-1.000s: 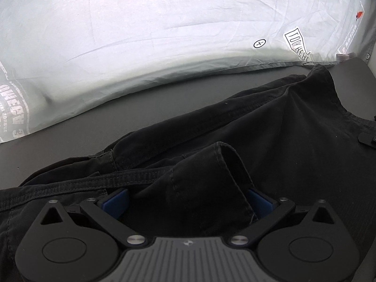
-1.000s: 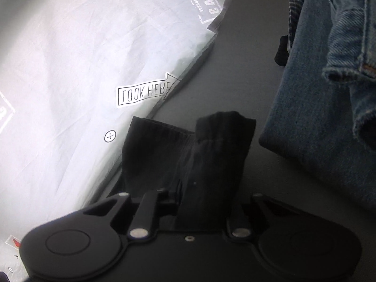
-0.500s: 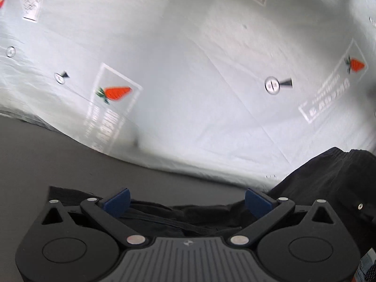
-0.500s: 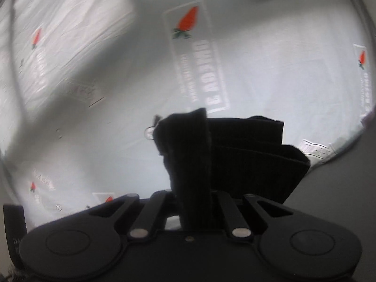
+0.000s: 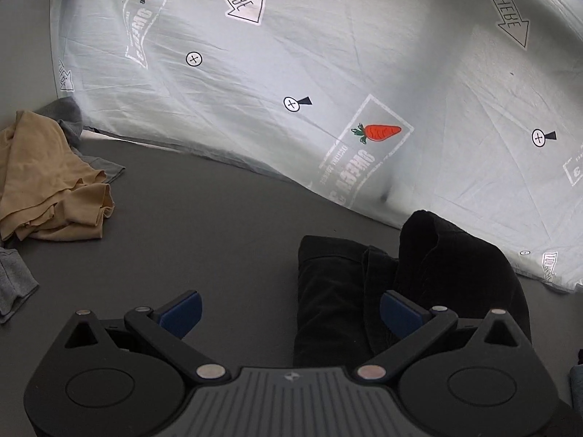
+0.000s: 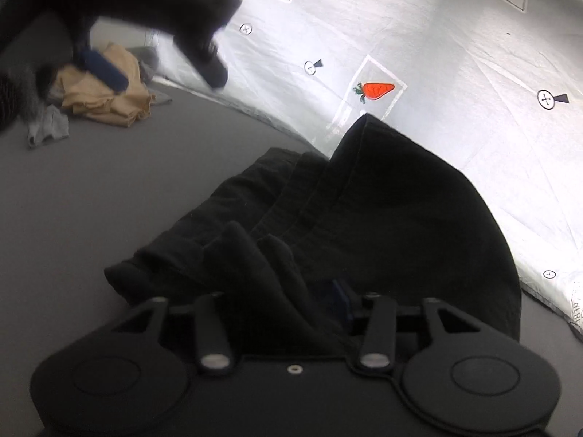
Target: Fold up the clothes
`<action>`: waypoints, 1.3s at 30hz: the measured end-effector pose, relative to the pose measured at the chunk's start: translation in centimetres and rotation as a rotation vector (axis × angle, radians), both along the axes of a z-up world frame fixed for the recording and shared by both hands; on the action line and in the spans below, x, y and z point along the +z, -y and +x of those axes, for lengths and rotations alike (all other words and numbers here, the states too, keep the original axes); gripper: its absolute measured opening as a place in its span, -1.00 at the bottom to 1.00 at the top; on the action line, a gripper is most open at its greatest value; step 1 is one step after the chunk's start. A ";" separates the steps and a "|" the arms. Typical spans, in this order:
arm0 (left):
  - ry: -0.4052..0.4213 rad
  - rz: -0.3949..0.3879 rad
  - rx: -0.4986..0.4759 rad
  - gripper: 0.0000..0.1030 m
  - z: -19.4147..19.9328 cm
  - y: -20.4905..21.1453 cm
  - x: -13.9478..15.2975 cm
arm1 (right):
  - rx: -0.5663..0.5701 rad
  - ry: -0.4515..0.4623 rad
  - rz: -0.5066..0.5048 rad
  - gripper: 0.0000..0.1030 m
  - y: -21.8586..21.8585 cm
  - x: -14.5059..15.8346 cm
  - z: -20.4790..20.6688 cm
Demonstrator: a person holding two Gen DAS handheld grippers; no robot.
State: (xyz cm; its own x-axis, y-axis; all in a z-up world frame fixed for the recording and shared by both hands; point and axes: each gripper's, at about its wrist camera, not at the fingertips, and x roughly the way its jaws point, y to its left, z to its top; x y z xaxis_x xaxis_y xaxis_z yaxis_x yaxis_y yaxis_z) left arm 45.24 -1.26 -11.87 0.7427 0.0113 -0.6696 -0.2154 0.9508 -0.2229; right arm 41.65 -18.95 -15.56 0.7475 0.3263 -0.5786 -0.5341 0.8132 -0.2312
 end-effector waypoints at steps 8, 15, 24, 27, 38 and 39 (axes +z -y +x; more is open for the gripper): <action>0.038 0.024 -0.216 1.00 5.1 5.3 -0.5 | -0.224 -0.039 0.048 0.62 7.0 1.2 -3.5; 0.044 0.002 -0.198 0.99 8.1 6.2 -0.4 | -0.350 -0.029 0.191 -0.30 9.8 3.1 -1.1; -0.067 -0.013 -0.074 1.00 4.7 1.8 -3.2 | -0.515 -0.001 0.354 -0.27 11.3 2.6 12.9; -0.098 -0.047 -0.022 1.00 3.9 -0.1 -3.9 | -0.350 -0.009 0.128 -0.40 3.9 -1.6 15.2; -0.095 -0.054 0.038 1.00 3.7 -3.1 -3.4 | -0.050 -0.109 0.157 -0.09 -0.6 -1.7 6.9; -0.091 -0.050 0.024 1.00 3.6 -2.7 -3.3 | -0.043 -0.152 0.219 -0.04 0.2 -1.4 6.0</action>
State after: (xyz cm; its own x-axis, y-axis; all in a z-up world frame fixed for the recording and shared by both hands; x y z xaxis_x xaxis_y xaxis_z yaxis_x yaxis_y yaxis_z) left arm 48.87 1.47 -15.21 0.6788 -0.0072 -0.7343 -0.2590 0.9333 -0.2486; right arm 47.62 -19.16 -16.95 0.6736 0.4256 -0.6043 -0.5130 0.8578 0.0323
